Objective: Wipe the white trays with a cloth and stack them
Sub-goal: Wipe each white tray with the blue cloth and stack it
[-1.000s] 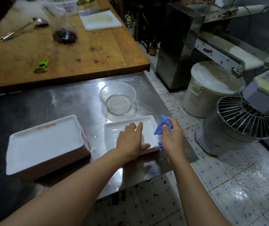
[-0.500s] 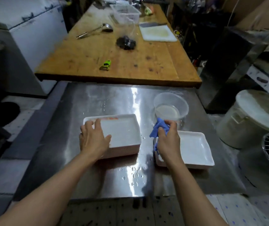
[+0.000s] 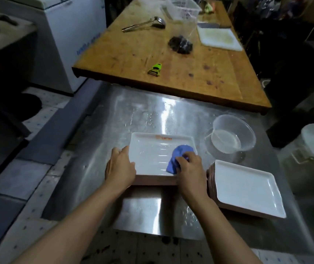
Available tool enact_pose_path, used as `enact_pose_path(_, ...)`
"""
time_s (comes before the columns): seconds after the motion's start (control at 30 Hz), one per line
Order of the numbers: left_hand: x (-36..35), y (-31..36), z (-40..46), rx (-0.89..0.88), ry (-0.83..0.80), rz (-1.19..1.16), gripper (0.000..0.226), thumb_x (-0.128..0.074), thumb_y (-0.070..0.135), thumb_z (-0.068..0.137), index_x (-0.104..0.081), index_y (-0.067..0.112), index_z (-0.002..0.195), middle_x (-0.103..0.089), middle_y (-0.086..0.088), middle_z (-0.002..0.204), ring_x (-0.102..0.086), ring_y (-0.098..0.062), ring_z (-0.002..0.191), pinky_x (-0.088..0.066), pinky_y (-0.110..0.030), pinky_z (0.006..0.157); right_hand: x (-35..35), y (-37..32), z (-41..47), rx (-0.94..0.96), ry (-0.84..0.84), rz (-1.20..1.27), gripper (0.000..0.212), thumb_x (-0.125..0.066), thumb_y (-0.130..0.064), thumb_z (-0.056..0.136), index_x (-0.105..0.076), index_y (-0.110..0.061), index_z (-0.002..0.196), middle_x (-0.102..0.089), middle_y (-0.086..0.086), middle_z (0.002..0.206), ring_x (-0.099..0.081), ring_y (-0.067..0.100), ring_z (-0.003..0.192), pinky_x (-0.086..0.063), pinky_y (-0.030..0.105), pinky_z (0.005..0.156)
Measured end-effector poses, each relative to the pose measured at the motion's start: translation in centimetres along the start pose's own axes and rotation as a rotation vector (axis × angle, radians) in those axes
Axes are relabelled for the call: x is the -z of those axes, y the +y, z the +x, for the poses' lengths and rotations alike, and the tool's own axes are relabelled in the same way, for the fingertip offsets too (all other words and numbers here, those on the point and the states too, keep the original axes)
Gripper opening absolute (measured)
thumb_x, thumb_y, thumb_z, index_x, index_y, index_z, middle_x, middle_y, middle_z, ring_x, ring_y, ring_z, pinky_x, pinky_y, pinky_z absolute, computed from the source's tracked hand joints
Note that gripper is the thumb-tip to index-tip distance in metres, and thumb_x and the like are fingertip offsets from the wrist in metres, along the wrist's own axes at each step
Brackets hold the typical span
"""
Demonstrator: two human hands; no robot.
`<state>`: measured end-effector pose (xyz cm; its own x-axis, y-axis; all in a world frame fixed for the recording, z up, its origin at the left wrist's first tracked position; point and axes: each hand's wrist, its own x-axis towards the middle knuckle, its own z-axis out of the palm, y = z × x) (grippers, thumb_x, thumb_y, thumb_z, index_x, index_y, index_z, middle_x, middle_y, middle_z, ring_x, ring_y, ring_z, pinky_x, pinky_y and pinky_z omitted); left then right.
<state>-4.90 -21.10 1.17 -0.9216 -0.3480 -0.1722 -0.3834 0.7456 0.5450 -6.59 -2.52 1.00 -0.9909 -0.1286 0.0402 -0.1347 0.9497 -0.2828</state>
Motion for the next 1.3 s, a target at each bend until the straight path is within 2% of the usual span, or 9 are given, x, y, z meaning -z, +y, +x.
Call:
enact_pose_path(0.17, 0.2, -0.3, 0.1, -0.033, -0.005, -0.051, 0.026, -0.056, 0.009, 0.085, -0.053, 0.016, 0.11, -0.049, -0.006, 0.107, -0.053, -0.026, 0.092, -0.042, -0.031, 0.076, -0.5, -0.1, 2.5, -0.19, 0.03, 0.074, 0.03, -0.044, -0.005, 0.091, -0.053, -0.006, 0.12, -0.044, 0.014, 0.126, -0.04, 0.027, 0.114, -0.026, 0.025, 0.078)
enact_pose_path(0.27, 0.1, -0.5, 0.3, -0.064, 0.025, -0.058, 0.015, -0.056, 0.006, 0.082, -0.049, 0.015, 0.092, -0.044, 0.0, 0.093, -0.044, -0.019, 0.079, -0.033, -0.027, 0.068, -0.9, -0.8, 4.5, -0.171, 0.013, 0.082, 0.034, -0.042, -0.006, 0.092, -0.05, -0.003, 0.124, -0.041, 0.015, 0.133, -0.035, 0.031, 0.119, -0.028, 0.028, 0.084)
enact_pose_path(0.37, 0.0, -0.7, 0.5, -0.091, 0.041, -0.056, 0.022, -0.058, 0.006, 0.081, -0.039, 0.018, 0.083, -0.04, 0.003, 0.087, -0.04, -0.017, 0.076, -0.029, -0.025, 0.065, -1.0, -1.3, 5.9, -0.216, 0.023, 0.217, 0.032, -0.041, -0.003, 0.089, -0.054, -0.003, 0.118, -0.043, 0.015, 0.132, -0.037, 0.033, 0.115, -0.027, 0.03, 0.083)
enact_pose_path(0.6, 0.1, -1.0, 0.5, -0.112, 0.021, -0.085, 0.019, -0.059, 0.009, 0.082, -0.053, 0.012, 0.1, -0.046, -0.001, 0.094, -0.052, -0.025, 0.089, -0.035, -0.026, 0.068, -2.9, -6.1, 6.0, -0.001, -0.091, 0.393, 0.043, -0.043, 0.008, 0.081, -0.057, -0.007, 0.119, -0.041, 0.012, 0.129, -0.038, 0.03, 0.114, -0.026, 0.023, 0.084)
enact_pose_path(0.8, 0.3, -1.2, 0.6, -0.139, 0.011, -0.161, 0.01, -0.058, 0.01, 0.082, -0.054, 0.011, 0.091, -0.044, -0.001, 0.087, -0.052, -0.027, 0.084, -0.03, -0.026, 0.064, -3.4, -9.0, 6.5, 0.087, -0.204, 0.442, 0.052, -0.047, 0.008, 0.079, -0.055, -0.009, 0.127, -0.043, 0.012, 0.131, -0.036, 0.028, 0.122, -0.029, 0.023, 0.1)
enact_pose_path(0.97, 0.6, -1.9, 1.1, -0.13, -0.106, -0.184, 0.023, -0.055, 0.008, 0.084, -0.055, 0.015, 0.106, -0.042, 0.001, 0.092, -0.049, -0.023, 0.085, -0.033, -0.024, 0.068, -2.0, -8.0, 5.6, 0.151, -0.331, 0.407, 0.049, -0.044, 0.014, 0.074, -0.065, -0.006, 0.114, -0.056, 0.017, 0.12, -0.049, 0.031, 0.11, -0.035, 0.02, 0.085)
enact_pose_path(1.07, 0.7, -1.9, 1.3, -0.082, -0.157, -0.222, 0.019, -0.045, -0.001, 0.08, -0.051, 0.014, 0.089, -0.043, -0.002, 0.089, -0.049, -0.024, 0.081, -0.032, -0.026, 0.063, -1.4, -7.7, 4.1, 0.162, -0.38, 0.4, 0.044, -0.044, 0.015, 0.074, -0.07, -0.004, 0.104, -0.059, 0.016, 0.114, -0.054, 0.028, 0.107, -0.035, 0.016, 0.08)
enact_pose_path(1.13, 0.8, -1.7, 1.3, -0.05, -0.145, -0.222, 0.018, -0.042, -0.002, 0.08, -0.051, 0.012, 0.087, -0.045, -0.004, 0.091, -0.048, -0.024, 0.081, -0.033, -0.028, 0.063, -1.1, -7.3, 3.3, 0.178, -0.419, 0.373, 0.043, -0.044, 0.014, 0.077, -0.069, -0.006, 0.105, -0.058, 0.015, 0.117, -0.053, 0.026, 0.109, -0.037, 0.019, 0.088)
enact_pose_path(1.3, 0.3, -0.5, 1.1, 0.042, -0.041, -0.165, 0.026, -0.043, 0.012, 0.09, -0.058, 0.006, 0.111, -0.053, -0.014, 0.113, -0.053, -0.032, 0.101, -0.045, -0.038, 0.086, -0.3, -6.9, 1.2, 0.274, -0.379, 0.334, 0.036, -0.044, 0.011, 0.078, -0.07, -0.005, 0.098, -0.059, 0.018, 0.107, -0.052, 0.031, 0.1, -0.04, 0.036, 0.09)
